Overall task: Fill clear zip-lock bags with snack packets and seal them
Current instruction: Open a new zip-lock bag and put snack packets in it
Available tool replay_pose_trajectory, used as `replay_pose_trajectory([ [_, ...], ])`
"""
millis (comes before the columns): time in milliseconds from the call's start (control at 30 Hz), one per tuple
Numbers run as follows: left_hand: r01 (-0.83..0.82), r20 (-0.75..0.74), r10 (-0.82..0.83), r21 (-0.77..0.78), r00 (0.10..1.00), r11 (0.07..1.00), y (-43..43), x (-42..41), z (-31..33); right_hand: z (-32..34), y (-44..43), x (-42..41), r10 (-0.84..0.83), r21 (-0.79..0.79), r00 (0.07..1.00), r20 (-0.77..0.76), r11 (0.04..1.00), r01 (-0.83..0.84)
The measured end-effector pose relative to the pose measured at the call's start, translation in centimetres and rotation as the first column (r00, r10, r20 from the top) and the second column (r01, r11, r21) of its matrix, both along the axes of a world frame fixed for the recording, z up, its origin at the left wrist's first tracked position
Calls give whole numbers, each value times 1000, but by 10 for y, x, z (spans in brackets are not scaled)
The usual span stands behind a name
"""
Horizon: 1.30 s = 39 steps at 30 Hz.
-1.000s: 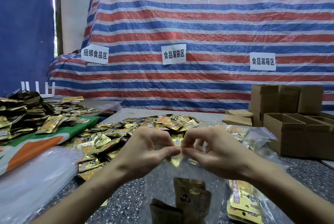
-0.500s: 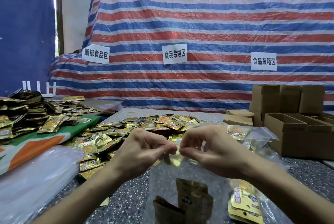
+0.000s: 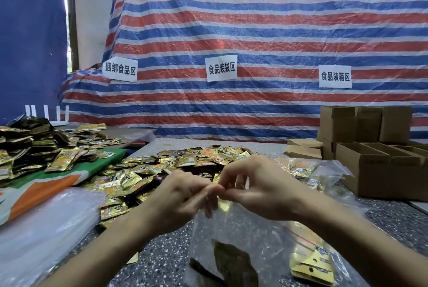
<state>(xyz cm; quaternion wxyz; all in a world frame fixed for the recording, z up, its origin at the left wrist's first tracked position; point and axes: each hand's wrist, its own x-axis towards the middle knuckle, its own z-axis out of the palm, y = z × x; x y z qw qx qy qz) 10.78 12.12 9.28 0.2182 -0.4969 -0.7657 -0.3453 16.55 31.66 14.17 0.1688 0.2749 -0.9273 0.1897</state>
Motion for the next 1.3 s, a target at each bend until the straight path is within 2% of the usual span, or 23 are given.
replay_pose_trajectory([
  [100, -46, -4, 46, -39, 999, 998, -2, -2, -1, 2, -1, -2, -26, 48, 999, -44, 998, 28],
  [333, -96, -137, 93, -15, 986, 995, 0, -2, -2, 1, -5, -3, -55, 107, 996, -71, 992, 62],
  [567, -12, 204, -12, 116, 979, 993, -1, -3, -7, 5, -11, -5, -68, 171, 997, -39, 983, 74],
  [700, -13, 255, -29, 163, 966, 986, 1, -4, -5, 6, -9, -7, -93, 123, 996, -1, 988, 92],
  [800, -27, 200, 4, 113, 980, 993, 1, -7, -3, 3, 0, -5, -102, 80, 994, 44, 992, 99],
  [900, -50, 187, 24, 138, 982, 989, -7, -13, 0, 0, 18, 0, -118, 22, 989, 94, 993, 117],
  [1300, -26, 242, -11, 149, 970, 988, -3, -20, 6, -15, 71, 16, -32, -266, 959, 283, 958, 110],
])
